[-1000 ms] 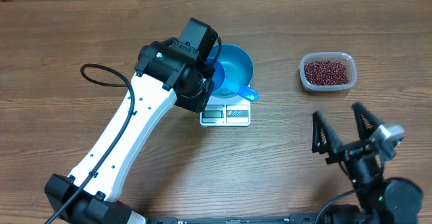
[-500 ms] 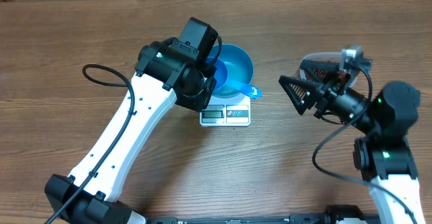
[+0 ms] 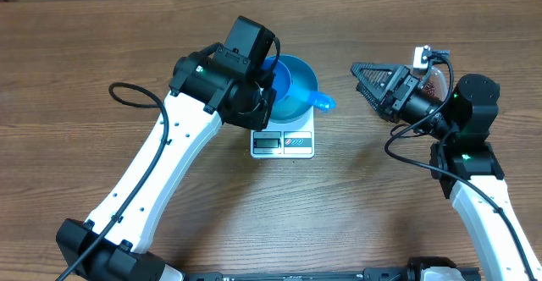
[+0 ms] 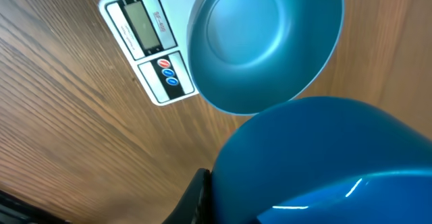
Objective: Scoop item into bowl and weigh 150g on scale
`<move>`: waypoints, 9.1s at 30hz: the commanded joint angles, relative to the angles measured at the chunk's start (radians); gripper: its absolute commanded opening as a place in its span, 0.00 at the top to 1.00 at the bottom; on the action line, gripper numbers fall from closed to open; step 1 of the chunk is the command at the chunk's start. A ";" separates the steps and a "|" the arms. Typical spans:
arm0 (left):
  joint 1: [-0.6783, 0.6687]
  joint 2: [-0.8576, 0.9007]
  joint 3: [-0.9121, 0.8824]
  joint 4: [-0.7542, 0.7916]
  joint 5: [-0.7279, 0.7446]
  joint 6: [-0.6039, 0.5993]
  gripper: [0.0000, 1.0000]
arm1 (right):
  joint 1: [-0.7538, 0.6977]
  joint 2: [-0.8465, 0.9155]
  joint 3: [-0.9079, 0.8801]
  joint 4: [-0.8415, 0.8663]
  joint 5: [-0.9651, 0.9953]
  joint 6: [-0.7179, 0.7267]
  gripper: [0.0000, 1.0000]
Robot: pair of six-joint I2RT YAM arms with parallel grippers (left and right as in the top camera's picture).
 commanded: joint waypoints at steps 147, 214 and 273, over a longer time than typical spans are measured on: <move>0.039 -0.144 0.016 0.032 0.065 1.877 0.01 | -0.043 -0.306 0.021 -0.615 0.486 -0.774 0.96; -0.140 -0.262 -0.841 0.933 0.206 1.765 0.96 | -0.043 -0.388 0.021 -0.631 0.512 -0.772 0.96; -0.150 0.066 -0.836 1.119 -0.105 1.877 0.96 | -0.043 -0.337 0.021 -0.638 0.512 -0.773 0.96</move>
